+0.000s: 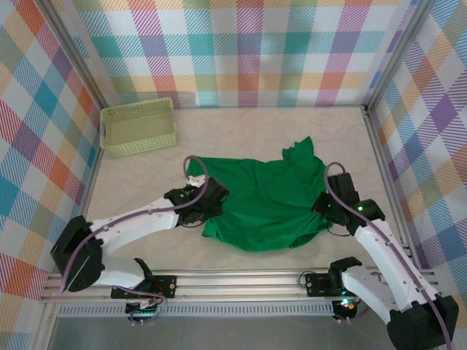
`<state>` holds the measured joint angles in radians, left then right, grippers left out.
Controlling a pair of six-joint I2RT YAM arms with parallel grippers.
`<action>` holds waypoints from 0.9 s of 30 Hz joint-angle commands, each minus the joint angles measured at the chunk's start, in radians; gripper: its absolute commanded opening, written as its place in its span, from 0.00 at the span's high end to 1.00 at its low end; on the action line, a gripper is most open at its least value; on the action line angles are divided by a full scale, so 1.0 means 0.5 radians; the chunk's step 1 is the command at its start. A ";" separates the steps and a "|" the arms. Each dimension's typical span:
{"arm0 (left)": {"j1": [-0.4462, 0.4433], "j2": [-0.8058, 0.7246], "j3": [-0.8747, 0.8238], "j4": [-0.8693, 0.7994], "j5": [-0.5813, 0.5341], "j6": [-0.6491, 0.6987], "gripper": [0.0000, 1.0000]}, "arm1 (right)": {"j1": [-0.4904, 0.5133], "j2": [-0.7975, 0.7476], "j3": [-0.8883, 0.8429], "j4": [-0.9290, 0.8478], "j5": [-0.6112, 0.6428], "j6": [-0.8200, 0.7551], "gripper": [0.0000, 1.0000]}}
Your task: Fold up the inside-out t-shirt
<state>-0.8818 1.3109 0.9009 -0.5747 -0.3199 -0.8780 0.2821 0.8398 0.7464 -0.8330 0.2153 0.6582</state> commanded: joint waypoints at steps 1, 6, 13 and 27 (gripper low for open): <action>-0.019 -0.161 0.054 -0.140 -0.172 -0.032 1.00 | 0.007 0.003 0.229 -0.197 0.129 -0.134 1.00; 0.158 -0.107 0.259 -0.255 -0.322 0.113 1.00 | 0.006 0.321 0.597 -0.073 0.133 -0.303 1.00; 0.595 0.373 0.512 -0.260 -0.238 0.330 0.93 | 0.004 1.293 1.081 0.191 -0.080 -0.499 1.00; 0.409 0.433 0.612 -0.383 -0.232 0.493 0.27 | 0.072 0.919 0.567 0.185 -0.302 -0.491 0.60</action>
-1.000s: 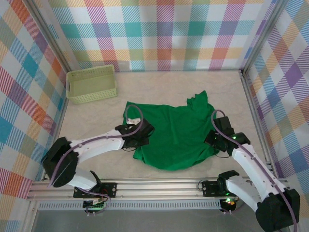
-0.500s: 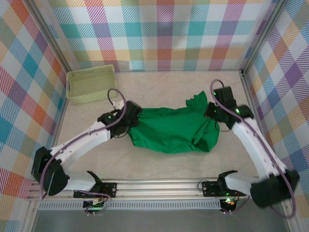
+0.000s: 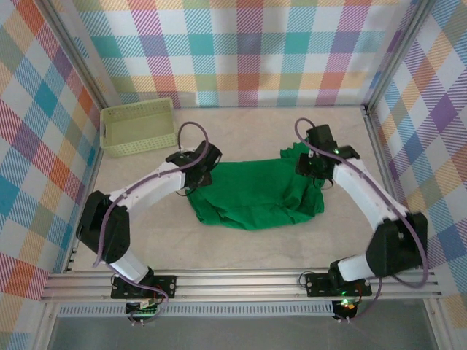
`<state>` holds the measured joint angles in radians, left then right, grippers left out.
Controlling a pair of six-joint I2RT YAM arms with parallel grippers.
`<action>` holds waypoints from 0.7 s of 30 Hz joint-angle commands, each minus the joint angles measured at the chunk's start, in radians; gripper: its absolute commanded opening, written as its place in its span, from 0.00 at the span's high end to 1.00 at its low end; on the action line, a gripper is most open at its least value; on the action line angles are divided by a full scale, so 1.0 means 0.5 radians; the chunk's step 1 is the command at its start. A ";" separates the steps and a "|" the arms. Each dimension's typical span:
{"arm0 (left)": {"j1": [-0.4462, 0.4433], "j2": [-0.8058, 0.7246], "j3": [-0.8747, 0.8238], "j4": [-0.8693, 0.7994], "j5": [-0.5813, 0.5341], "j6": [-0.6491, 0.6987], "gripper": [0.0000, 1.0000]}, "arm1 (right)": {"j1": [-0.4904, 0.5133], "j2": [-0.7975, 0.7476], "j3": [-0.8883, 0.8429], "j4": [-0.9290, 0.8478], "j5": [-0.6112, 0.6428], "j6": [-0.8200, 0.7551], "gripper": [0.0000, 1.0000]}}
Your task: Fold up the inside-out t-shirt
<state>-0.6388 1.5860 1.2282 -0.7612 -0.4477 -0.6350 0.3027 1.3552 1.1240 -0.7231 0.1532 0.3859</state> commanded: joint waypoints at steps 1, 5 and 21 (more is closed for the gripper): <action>-0.090 -0.143 -0.106 0.031 0.071 -0.031 0.27 | 0.036 -0.164 -0.292 -0.002 -0.251 0.096 0.61; -0.091 -0.231 -0.381 0.246 0.174 -0.140 0.27 | 0.073 -0.229 -0.588 0.138 -0.405 0.200 0.64; 0.202 -0.378 -0.912 0.817 0.623 -0.091 0.26 | 0.071 0.108 -0.687 0.440 -0.295 0.183 0.71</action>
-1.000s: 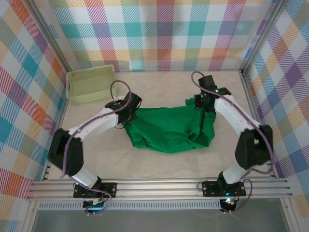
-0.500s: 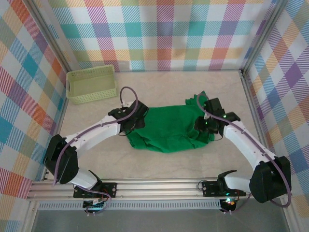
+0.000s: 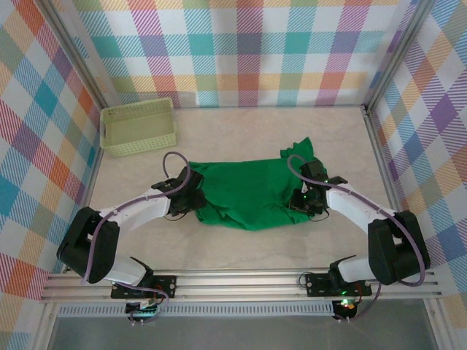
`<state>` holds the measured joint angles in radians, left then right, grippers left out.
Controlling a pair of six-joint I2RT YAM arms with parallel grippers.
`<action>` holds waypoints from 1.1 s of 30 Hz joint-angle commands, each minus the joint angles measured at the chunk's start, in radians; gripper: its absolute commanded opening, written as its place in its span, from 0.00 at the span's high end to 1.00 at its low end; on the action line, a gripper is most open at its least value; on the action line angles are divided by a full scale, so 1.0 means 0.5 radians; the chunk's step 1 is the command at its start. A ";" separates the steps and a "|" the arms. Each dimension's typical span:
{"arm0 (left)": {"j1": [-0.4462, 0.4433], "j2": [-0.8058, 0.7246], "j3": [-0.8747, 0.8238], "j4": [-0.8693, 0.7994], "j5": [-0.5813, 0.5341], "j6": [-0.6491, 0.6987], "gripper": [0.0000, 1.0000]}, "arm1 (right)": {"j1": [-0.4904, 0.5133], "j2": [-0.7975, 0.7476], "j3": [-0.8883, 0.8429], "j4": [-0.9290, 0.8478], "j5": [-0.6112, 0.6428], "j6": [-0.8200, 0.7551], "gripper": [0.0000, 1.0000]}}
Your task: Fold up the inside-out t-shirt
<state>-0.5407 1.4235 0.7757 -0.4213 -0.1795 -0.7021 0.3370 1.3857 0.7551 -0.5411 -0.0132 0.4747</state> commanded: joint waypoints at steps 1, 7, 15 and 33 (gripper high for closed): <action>0.008 -0.042 0.003 0.147 0.097 0.054 0.25 | 0.004 0.071 0.062 0.074 0.046 -0.001 0.72; 0.008 0.092 0.094 0.100 0.116 0.087 0.34 | 0.003 0.015 0.102 0.044 0.100 -0.029 0.89; 0.005 0.288 0.175 0.091 0.148 0.122 0.57 | 0.003 -0.223 0.187 -0.138 0.233 -0.095 1.00; 0.265 0.152 0.079 -0.105 -0.120 0.133 1.00 | -0.087 -0.612 0.481 -0.688 0.524 -0.149 1.00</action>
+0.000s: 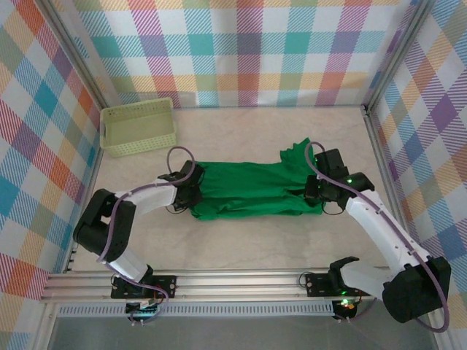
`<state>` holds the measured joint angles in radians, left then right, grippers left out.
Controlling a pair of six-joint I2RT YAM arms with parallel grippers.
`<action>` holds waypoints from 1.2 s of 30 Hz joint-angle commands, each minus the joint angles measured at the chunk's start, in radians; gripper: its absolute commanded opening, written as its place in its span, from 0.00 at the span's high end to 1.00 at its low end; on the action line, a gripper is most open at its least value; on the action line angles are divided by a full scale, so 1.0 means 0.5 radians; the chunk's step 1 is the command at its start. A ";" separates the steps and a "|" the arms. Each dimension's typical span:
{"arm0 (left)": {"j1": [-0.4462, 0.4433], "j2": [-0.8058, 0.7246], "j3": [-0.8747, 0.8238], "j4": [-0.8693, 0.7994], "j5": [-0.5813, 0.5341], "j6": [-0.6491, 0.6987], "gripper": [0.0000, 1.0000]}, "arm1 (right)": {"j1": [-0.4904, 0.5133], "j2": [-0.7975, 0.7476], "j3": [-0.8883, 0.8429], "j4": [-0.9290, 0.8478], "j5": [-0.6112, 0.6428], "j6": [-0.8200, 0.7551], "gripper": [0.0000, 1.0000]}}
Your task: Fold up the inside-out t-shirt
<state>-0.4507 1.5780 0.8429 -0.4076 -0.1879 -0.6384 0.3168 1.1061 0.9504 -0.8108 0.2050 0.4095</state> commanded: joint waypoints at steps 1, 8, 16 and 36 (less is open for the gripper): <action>0.133 -0.211 -0.073 -0.146 -0.106 0.013 1.00 | -0.070 -0.067 0.103 -0.160 0.085 -0.020 1.00; 0.301 -0.463 -0.107 -0.214 0.000 0.115 1.00 | -0.109 0.031 0.197 -0.102 -0.143 -0.058 1.00; 0.300 -0.284 0.022 -0.233 0.082 0.136 1.00 | -0.091 0.856 0.547 0.178 -0.204 -0.059 0.92; 0.300 -0.319 0.012 -0.259 0.116 0.144 1.00 | 0.115 1.049 0.460 0.049 -0.195 -0.207 0.62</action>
<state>-0.3058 1.4528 0.8555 -0.5007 -0.1234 -0.5816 0.3763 1.5875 1.1980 -0.7795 0.1184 0.2989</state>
